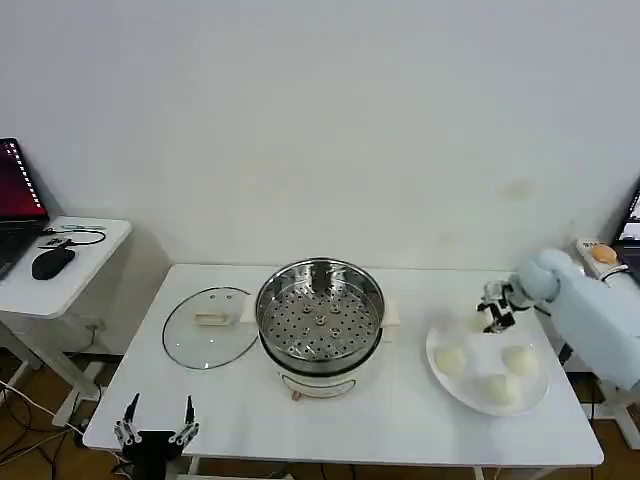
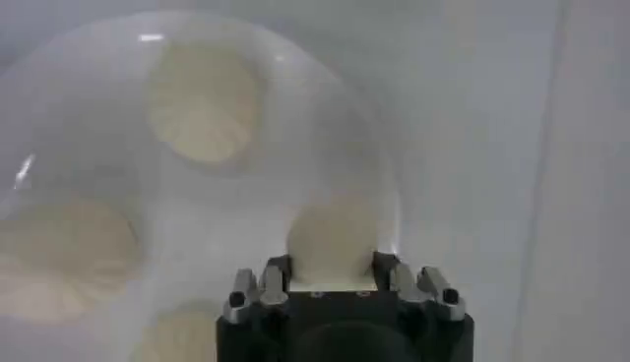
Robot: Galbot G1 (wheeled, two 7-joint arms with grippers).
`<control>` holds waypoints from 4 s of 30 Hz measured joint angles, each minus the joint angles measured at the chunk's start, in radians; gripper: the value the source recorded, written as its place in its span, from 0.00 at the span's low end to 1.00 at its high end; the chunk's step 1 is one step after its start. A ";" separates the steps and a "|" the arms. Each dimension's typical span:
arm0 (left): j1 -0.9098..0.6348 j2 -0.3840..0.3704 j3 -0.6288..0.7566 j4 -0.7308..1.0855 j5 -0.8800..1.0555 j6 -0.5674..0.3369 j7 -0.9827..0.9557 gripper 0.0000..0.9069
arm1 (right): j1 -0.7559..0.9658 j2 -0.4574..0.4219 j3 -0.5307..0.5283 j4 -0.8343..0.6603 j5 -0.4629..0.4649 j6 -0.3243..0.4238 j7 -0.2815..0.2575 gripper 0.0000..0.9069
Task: Take steamed baozi put them in steamer then cover it.
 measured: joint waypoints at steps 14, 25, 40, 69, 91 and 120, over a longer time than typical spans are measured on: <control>0.008 0.024 -0.019 -0.034 -0.022 0.015 -0.002 1.00 | 0.340 0.089 -0.302 0.149 0.194 0.037 0.085 0.62; 0.023 0.018 -0.046 -0.046 -0.046 0.019 -0.003 1.00 | 0.441 0.274 -0.482 0.142 0.244 0.182 0.157 0.66; 0.019 -0.004 -0.066 -0.038 -0.052 0.020 -0.007 1.00 | 0.413 0.481 -0.545 0.012 0.032 0.475 0.253 0.66; 0.031 -0.001 -0.090 -0.045 -0.060 0.011 -0.018 1.00 | 0.295 0.665 -0.469 -0.231 -0.371 0.716 0.367 1.00; 0.040 0.013 -0.054 -0.077 -0.038 0.025 -0.007 1.00 | 0.512 0.403 -0.591 0.127 -0.040 0.392 0.268 1.00; -0.059 0.127 -0.042 -0.091 -0.101 0.033 0.037 1.00 | 0.113 -0.356 -0.389 0.487 0.234 -0.128 0.173 1.00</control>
